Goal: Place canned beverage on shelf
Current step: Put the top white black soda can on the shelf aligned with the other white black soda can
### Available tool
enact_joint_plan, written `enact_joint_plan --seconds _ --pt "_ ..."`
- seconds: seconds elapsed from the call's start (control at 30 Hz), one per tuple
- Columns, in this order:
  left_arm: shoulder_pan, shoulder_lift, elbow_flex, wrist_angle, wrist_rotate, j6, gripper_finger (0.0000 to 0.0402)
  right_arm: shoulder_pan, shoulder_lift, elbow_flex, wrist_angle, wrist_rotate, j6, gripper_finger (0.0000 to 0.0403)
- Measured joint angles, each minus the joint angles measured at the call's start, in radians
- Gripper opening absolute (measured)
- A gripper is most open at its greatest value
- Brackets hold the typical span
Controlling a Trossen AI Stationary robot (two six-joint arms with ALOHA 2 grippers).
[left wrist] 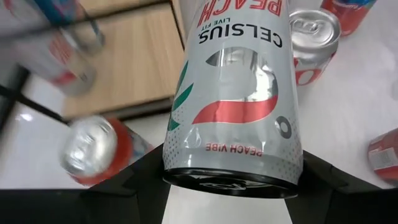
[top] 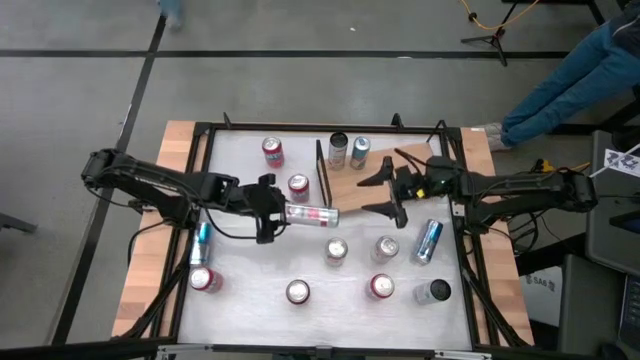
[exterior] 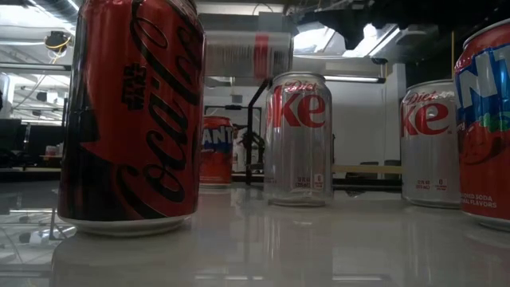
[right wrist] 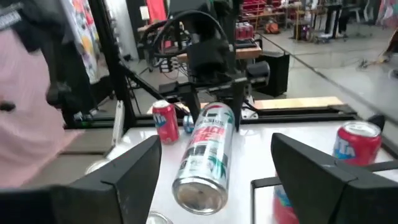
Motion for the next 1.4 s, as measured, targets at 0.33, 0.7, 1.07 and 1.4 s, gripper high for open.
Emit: enact_joint_plan --seconds 0.33,0.7,1.07,1.4 --pt "-0.001 0.0 0.085 -0.074 -0.078 0.274 0.0234 0.0 0.0 0.055 0.003 -0.001 0.208 0.0294" --pt "-0.001 0.0 0.089 -0.33 -0.107 0.29 0.0234 0.0 0.0 0.058 -0.008 0.012 0.218 0.0294" --pt "0.0 0.01 0.256 -0.68 -0.102 0.098 0.0234 0.0 0.0 0.058 -0.02 0.051 0.234 0.0294" --pt "0.0 0.025 0.275 -0.949 0.011 -0.151 0.0234 0.0 0.0 0.058 -0.033 0.051 0.234 0.0294"
